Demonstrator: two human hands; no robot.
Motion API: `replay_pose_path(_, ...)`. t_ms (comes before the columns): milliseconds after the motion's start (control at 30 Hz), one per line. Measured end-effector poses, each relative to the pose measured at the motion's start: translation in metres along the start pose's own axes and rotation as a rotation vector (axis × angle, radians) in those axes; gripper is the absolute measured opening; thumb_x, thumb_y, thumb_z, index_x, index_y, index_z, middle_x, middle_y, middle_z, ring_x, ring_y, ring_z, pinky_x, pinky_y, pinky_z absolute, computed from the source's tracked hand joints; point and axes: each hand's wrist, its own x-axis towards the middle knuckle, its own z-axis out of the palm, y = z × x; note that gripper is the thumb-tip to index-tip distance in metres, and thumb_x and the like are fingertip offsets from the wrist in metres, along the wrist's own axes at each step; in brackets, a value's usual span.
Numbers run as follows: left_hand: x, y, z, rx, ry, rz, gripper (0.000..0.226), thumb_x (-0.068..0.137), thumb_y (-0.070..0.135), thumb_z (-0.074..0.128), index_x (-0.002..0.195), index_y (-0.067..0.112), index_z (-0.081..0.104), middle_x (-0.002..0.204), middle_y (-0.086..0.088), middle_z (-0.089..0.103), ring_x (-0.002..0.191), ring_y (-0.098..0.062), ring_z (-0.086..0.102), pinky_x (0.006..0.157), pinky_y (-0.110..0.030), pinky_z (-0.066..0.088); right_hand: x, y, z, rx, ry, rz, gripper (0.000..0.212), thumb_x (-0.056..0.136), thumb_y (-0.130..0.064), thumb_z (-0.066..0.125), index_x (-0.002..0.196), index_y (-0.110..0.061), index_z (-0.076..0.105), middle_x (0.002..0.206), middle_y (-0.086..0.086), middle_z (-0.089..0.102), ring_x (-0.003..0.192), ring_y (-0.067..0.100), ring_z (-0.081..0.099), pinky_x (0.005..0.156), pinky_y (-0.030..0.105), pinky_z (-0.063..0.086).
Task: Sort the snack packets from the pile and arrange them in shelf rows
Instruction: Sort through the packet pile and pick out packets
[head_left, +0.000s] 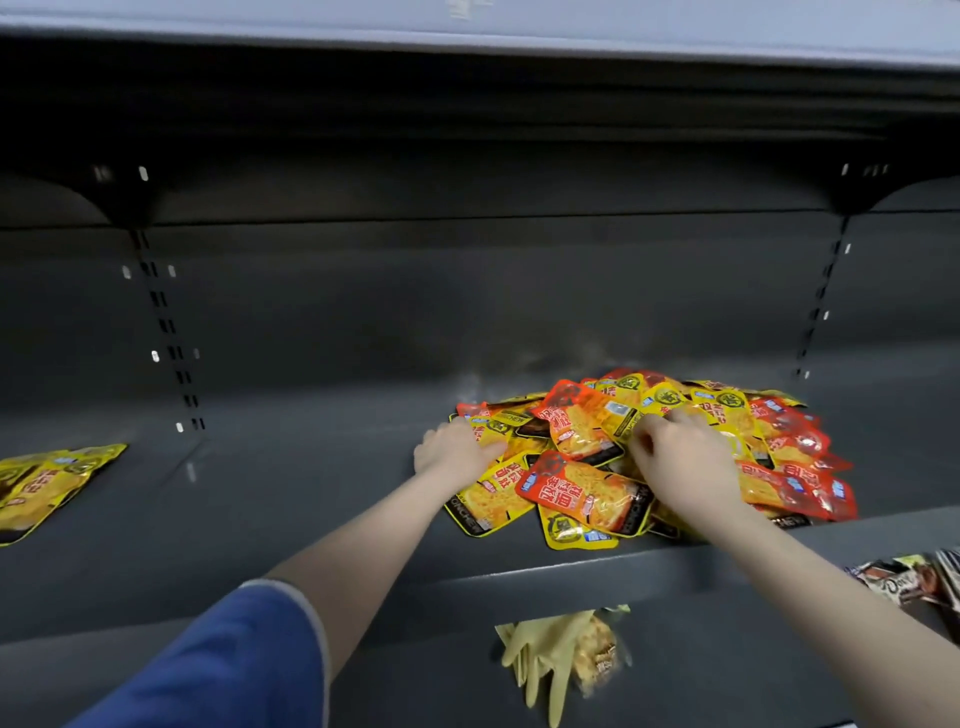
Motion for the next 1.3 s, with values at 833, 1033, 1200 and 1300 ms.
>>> replay_pose_path(833, -0.016, -0.11, -0.063, -0.71, 0.047, -0.217, 0.017, 0.074, 0.012, 0.076, 0.083, 0.016, 0.063, 0.1, -0.011, 0.07, 0.094, -0.028, 0.067, 0.091, -0.042, 0.053, 0.012, -0.094, -0.001, 0.024, -0.544, -0.454, 0.072, 0.079, -0.065, 0.056, 0.139, -0.03, 0.039, 0.135, 0.006, 0.044, 0.129, 0.027, 0.035, 0.107, 0.038, 0.03)
replay_pose_path(1033, -0.024, -0.144, -0.075, -0.713, 0.058, -0.258, 0.023, 0.074, 0.012, 0.077, 0.094, 0.011, 0.066, 0.1, -0.011, 0.07, 0.093, -0.028, 0.067, 0.09, -0.042, 0.053, 0.023, -0.109, -0.005, -0.106, -0.676, -0.38, 0.094, 0.07, -0.072, 0.06, 0.145, -0.024, 0.028, 0.142, 0.01, 0.041, 0.131, 0.033, 0.035, 0.106, 0.042, 0.03)
replay_pose_path(1200, -0.028, -0.159, -0.077, -0.72, 0.068, -0.263, 0.022, 0.073, 0.012, 0.077, 0.092, 0.011, 0.066, 0.099, -0.013, 0.071, 0.093, -0.029, 0.068, 0.09, -0.044, 0.053, 0.026, -0.123, -0.005, -0.023, -0.69, -0.319, 0.092, 0.065, -0.063, 0.072, 0.136, -0.015, 0.038, 0.136, 0.008, 0.049, 0.126, 0.031, 0.041, 0.104, 0.041, 0.037)
replay_pose_path(1300, -0.031, -0.164, -0.078, -0.733, 0.062, -0.256, 0.022, 0.074, 0.011, 0.076, 0.094, 0.01, 0.066, 0.099, -0.013, 0.071, 0.092, -0.03, 0.068, 0.09, -0.044, 0.053, 0.022, -0.13, -0.007, -0.156, -0.735, -0.252, 0.09, 0.067, -0.073, 0.06, 0.131, -0.012, 0.045, 0.135, 0.007, 0.048, 0.128, 0.031, 0.039, 0.105, 0.042, 0.034)
